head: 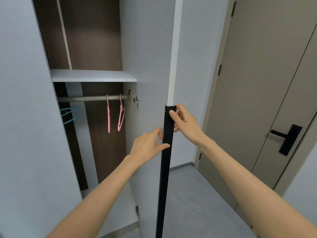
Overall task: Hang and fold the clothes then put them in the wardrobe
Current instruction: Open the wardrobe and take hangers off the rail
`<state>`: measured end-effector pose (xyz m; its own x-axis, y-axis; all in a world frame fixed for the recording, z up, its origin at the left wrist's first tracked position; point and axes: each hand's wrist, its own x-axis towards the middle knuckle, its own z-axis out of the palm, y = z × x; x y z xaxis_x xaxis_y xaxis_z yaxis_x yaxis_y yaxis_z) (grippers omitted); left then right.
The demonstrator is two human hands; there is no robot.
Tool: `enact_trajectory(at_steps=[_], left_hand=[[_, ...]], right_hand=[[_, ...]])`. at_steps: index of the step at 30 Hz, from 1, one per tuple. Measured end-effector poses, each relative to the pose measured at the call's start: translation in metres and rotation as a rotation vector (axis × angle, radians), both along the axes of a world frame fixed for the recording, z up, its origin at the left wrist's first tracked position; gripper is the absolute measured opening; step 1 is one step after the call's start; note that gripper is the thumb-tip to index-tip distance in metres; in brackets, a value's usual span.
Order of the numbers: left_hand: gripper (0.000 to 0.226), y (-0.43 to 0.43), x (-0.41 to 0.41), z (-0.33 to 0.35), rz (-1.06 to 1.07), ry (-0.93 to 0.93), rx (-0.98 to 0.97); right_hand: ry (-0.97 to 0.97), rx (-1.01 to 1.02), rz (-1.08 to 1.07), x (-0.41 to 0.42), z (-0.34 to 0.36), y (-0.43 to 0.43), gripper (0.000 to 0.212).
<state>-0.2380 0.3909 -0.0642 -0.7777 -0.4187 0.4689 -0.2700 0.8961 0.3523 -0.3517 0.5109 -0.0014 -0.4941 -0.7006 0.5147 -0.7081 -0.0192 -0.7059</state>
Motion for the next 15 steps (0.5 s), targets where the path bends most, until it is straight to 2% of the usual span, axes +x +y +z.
enact_trajectory(at_steps=[7, 9, 12, 15], left_hand=[[0.033, 0.011, -0.011, 0.000, 0.017, 0.002, 0.007], [0.031, 0.012, -0.007, 0.001, 0.004, -0.016, 0.010], [0.034, 0.009, 0.006, 0.002, -0.001, -0.029, 0.032], [0.034, 0.002, 0.021, -0.001, 0.048, -0.004, 0.044]], right_hand=[[-0.005, 0.021, 0.028, -0.015, -0.007, 0.010, 0.018], [0.101, 0.023, -0.057, -0.014, -0.014, 0.013, 0.018], [0.200, -0.121, -0.239, -0.007, -0.027, 0.018, 0.013], [0.204, -0.155, -0.176, 0.004, -0.038, 0.021, 0.015]])
